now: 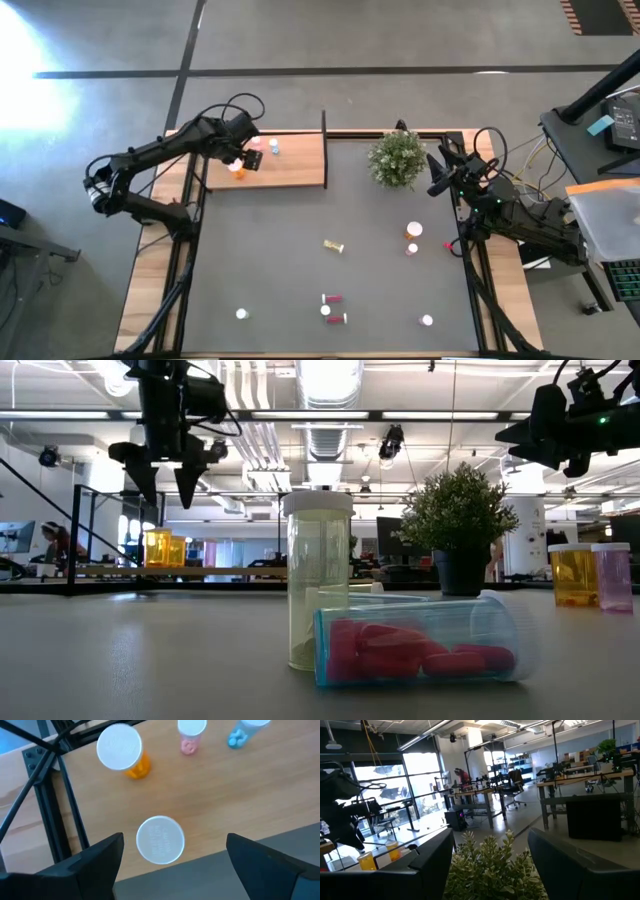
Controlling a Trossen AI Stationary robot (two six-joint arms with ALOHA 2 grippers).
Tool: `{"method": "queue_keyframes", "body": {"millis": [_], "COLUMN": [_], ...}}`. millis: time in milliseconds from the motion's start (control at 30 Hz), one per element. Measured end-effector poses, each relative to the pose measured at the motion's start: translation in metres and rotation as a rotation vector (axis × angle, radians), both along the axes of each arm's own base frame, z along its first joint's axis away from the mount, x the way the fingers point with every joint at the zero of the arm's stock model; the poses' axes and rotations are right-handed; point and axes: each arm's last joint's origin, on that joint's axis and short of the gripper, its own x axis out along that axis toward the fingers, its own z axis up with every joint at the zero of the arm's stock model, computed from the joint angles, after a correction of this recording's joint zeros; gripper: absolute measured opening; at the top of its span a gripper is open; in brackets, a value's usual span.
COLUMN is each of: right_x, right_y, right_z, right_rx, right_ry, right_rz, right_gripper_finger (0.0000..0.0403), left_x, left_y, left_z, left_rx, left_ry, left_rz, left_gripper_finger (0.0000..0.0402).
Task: Pick and place medicine bottles onto shelf by color
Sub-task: Put the left large orange pill bottle on the shelf aligned with the other large orange pill bottle
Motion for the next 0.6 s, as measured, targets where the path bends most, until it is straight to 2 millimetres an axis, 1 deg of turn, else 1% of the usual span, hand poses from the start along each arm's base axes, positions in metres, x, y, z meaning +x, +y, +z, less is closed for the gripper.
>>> {"method": "queue_keyframes", "body": {"millis": [167, 367, 600], "right_x": [0.0, 0.0, 0.0], "right_y": [0.0, 0.0, 0.0], "right_z": [0.0, 0.0, 0.0], "right_rx": [0.0, 0.0, 0.0], "right_ry": [0.0, 0.0, 0.0], "right_rz": [0.0, 0.0, 0.001], "right_gripper_finger": [0.0249, 0.0249, 0.0249], "left_x": [0.003, 0.001, -0.002], "left_y": [0.003, 0.005, 0.008], "left_z": [-0.01, -0.027, -0.042], "left_rx": [-0.037, -0.088, -0.075], "left_ry": [0.042, 0.087, 0.078], "left_rz": [0.003, 0.013, 0.035], "left_gripper_finger": [0.0337, 0.0337, 0.0337]}}
